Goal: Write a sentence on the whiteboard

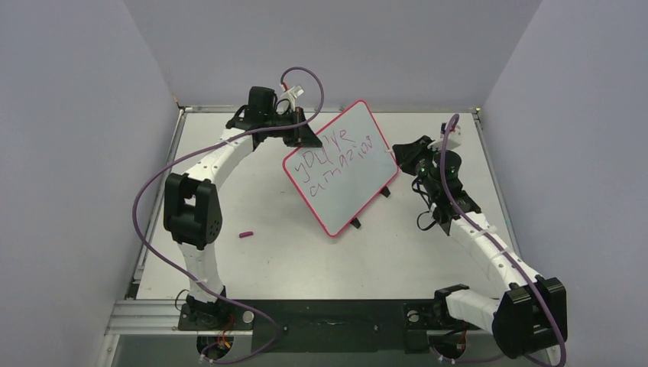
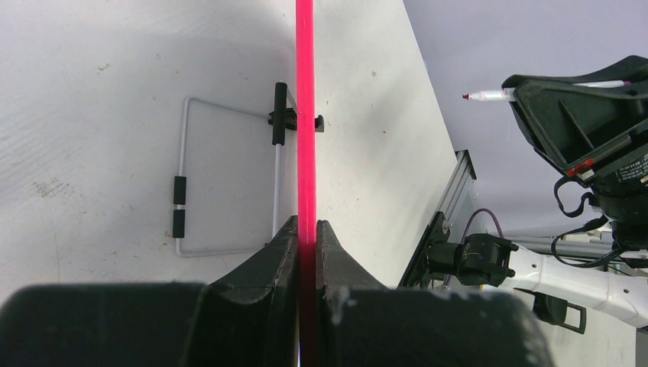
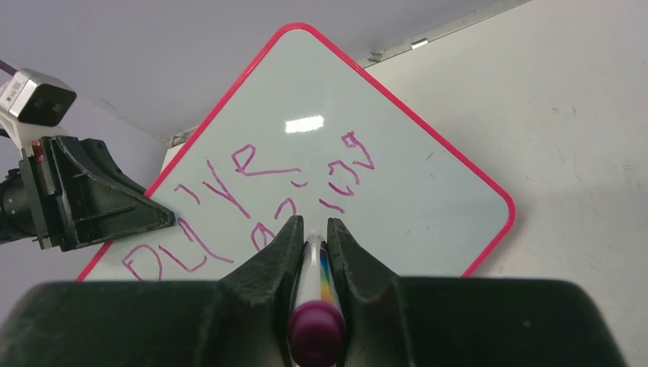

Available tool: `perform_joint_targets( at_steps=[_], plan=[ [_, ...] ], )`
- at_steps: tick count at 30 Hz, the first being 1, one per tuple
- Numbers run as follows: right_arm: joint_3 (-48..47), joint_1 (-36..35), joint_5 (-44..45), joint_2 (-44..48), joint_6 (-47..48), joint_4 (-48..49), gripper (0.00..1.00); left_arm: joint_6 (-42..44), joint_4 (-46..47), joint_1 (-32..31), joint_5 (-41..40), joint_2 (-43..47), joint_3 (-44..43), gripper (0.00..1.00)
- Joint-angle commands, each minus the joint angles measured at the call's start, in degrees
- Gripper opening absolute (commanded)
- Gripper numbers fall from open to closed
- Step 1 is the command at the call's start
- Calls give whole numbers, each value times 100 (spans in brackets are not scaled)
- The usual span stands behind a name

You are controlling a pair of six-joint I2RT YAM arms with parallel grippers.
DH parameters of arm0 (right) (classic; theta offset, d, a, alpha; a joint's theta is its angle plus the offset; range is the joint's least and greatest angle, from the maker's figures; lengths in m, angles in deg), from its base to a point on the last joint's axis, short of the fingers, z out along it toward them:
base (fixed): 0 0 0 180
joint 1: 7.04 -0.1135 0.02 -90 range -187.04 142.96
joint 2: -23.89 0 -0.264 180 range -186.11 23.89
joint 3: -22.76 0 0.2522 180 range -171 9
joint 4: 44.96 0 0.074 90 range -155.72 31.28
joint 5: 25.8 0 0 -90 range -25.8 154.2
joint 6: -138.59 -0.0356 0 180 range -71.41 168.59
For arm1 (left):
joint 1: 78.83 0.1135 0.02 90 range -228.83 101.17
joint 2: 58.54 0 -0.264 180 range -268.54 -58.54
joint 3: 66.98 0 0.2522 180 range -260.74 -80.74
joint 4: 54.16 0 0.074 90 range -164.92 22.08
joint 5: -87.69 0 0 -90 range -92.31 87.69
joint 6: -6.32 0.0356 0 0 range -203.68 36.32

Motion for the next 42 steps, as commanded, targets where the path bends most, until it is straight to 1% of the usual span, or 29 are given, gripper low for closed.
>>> perform_joint_targets(
  at_steps=[1,9,21,42],
  plan=[
    [150,-90,52,398,183,-103,0,-178,422,2,335,673,-128,0],
    [354,-214,26,693,269,-251,0,-140,388,-2,187,877,153,0],
    [609,-663,172,1199,626,-640,0,-75,351,5,135,940,215,0],
    [1013,-967,268,1571,676,-732,0,-64,357,11,137,1029,273,0]
  ],
)
